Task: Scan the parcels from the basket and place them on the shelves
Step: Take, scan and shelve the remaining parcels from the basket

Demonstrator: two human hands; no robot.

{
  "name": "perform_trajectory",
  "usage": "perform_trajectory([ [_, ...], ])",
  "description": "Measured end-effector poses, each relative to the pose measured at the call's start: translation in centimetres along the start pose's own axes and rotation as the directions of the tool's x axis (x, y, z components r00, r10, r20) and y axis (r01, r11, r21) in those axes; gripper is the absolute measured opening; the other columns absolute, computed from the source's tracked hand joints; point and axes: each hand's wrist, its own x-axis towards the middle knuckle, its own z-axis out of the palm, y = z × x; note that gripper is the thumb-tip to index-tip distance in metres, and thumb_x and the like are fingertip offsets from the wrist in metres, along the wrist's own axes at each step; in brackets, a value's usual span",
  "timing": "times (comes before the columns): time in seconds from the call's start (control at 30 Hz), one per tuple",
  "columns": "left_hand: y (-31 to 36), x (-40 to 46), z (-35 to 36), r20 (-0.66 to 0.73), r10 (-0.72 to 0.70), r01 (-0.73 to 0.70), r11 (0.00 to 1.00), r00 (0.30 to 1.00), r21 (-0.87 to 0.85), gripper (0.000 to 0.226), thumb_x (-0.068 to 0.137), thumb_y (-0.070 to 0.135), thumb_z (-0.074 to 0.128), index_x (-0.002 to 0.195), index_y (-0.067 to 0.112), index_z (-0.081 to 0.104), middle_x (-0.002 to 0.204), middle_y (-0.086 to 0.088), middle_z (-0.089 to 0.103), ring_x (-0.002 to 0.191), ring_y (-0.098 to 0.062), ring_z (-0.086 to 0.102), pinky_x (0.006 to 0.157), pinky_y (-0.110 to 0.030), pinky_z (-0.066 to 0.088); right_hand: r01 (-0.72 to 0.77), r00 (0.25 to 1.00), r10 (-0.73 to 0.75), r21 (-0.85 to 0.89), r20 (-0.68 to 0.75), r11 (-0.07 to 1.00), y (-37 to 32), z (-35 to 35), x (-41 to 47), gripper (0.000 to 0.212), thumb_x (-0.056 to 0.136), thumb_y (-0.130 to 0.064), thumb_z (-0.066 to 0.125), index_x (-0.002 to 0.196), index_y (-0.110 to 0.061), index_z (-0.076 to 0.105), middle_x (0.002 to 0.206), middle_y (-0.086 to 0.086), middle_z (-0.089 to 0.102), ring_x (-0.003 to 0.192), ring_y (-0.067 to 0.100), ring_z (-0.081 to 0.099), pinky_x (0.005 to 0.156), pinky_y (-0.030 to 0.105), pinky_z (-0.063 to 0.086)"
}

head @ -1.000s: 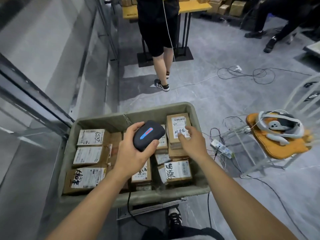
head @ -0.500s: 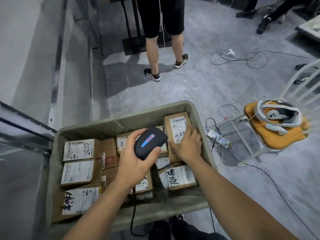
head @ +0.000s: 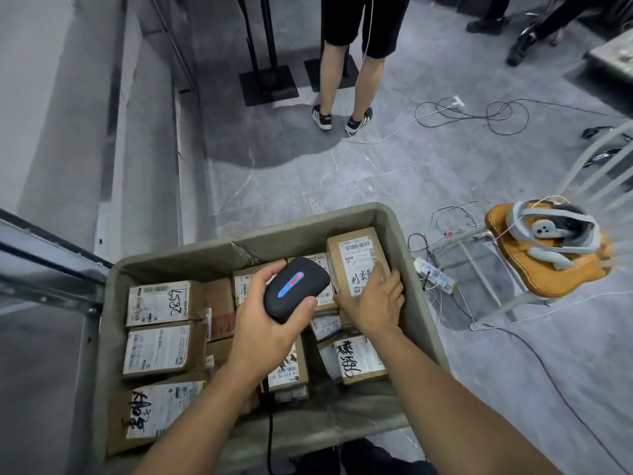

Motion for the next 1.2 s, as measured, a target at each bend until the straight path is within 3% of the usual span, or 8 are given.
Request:
perform_trajectory([
  [0.13,0.0,-0.4,-0.5,-0.008,0.006,-0.006,1.000,1.000,-0.020,0.059,0.072,0.048,0.082,0.123,0.047,0.052,0.114,0.031,0.067,0.099,-0.003,0.069,0.080,-0.030,0.059,-0.027,1.000,0.026,0.072,0.010,0.997,0.6,-0.5,-0.8,0.126,0.059,-0.070,0.081,0.151,-0.018,0.013,0.138,0.019,0.033,0.125,0.038,0.035,0.110,0.048,0.033],
  [0.27,-0.1,-1.2,-1.3,-0.022,0.022,-0.023,0.999,0.999,-0.033,0.056,0.071,0.054,0.079,0.121,0.056,0.053,0.113,0.027,0.068,0.095,-0.008,0.070,0.077,-0.040,0.062,-0.033,0.999,0.031,0.075,0.018,0.997,1.1,-1.6,-1.8,0.135,0.056,-0.076,0.079,0.153,-0.016,0.008,0.146,0.014,0.029,0.134,0.035,0.029,0.110,0.053,0.033],
  [0.4,0.0,-2.4,-2.4,-0.048,0.042,-0.044,0.998,0.998,-0.042,0.054,0.074,0.044,0.083,0.115,0.063,0.053,0.110,0.028,0.068,0.086,-0.007,0.070,0.074,-0.036,0.059,0.025,0.999,-0.028,0.128,0.019,0.991,1.4,-3.2,-3.1,0.139,0.055,-0.073,0.083,0.154,-0.014,0.005,0.149,0.014,0.023,0.137,0.034,0.021,0.111,0.052,0.034],
  [0.53,-0.1,-3.8,-3.4,-0.094,0.055,-0.061,0.996,0.994,-0.063,0.053,0.069,0.057,0.079,0.115,0.063,0.053,0.107,0.025,0.068,0.079,-0.010,0.068,0.074,-0.036,0.057,0.130,0.991,-0.131,0.184,-0.003,0.974,1.2,-5.2,-4.9,0.147,0.053,-0.064,0.090,0.158,-0.014,0.000,0.155,0.011,0.016,0.143,0.030,0.012,0.119,0.050,0.024],
  [0.67,-0.1,-4.9,-4.1,-0.141,0.073,-0.083,0.994,0.987,-0.065,0.053,0.069,0.058,0.077,0.116,0.062,0.053,0.113,0.027,0.067,0.099,-0.008,0.069,0.084,-0.029,0.056,0.221,0.974,-0.226,0.227,-0.007,0.948,0.0,-7.2,-6.9,0.150,0.055,-0.057,0.093,0.160,-0.012,-0.003,0.159,0.007,0.009,0.146,0.023,0.007,0.123,0.045,0.014],
  [0.83,0.4,-7.1,-4.3,-0.193,0.078,-0.088,0.995,0.978,-0.043,0.057,0.070,0.058,0.077,0.121,0.054,0.053,0.117,0.030,0.064,0.106,-0.005,0.067,0.089,-0.023,0.054,0.301,0.950,-0.312,0.302,-0.012,0.904,-1.5,-8.5,-8.9,0.154,0.049,-0.056,0.096,0.161,-0.013,-0.001,0.158,0.002,0.010,0.147,0.021,0.005,0.124,0.046,0.015],
  [0.97,1.1,-9.3,-4.3,-0.289,0.076,-0.081,0.997,0.954,-0.005,0.058,0.070,0.055,0.079,0.122,0.054,0.054,0.119,0.020,0.068,0.109,-0.010,0.068,0.091,-0.031,0.054,0.394,0.909,-0.417,0.342,-0.008,0.853,-2.0,-9.0,-10.0,0.153,0.048,-0.056,0.096,0.160,-0.014,0.002,0.155,0.000,0.013,0.145,0.020,0.007,0.123,0.048,0.019],
  [1.2,3.3,-14.9,-4.5,-0.445,0.044,-0.016,0.998,0.895,0.066,0.065,0.068,0.052,0.078,0.127,0.038,0.055,0.116,0.027,0.068,0.106,-0.003,0.068,0.086,-0.014,0.052,0.594,0.765,-0.644,0.378,0.006,0.710,-2.5,-9.3,-12.0,0.146,0.049,-0.050,0.096,0.158,-0.013,0.007,0.150,-0.004,0.013,0.141,0.020,0.012,0.121,0.040,0.018],
])
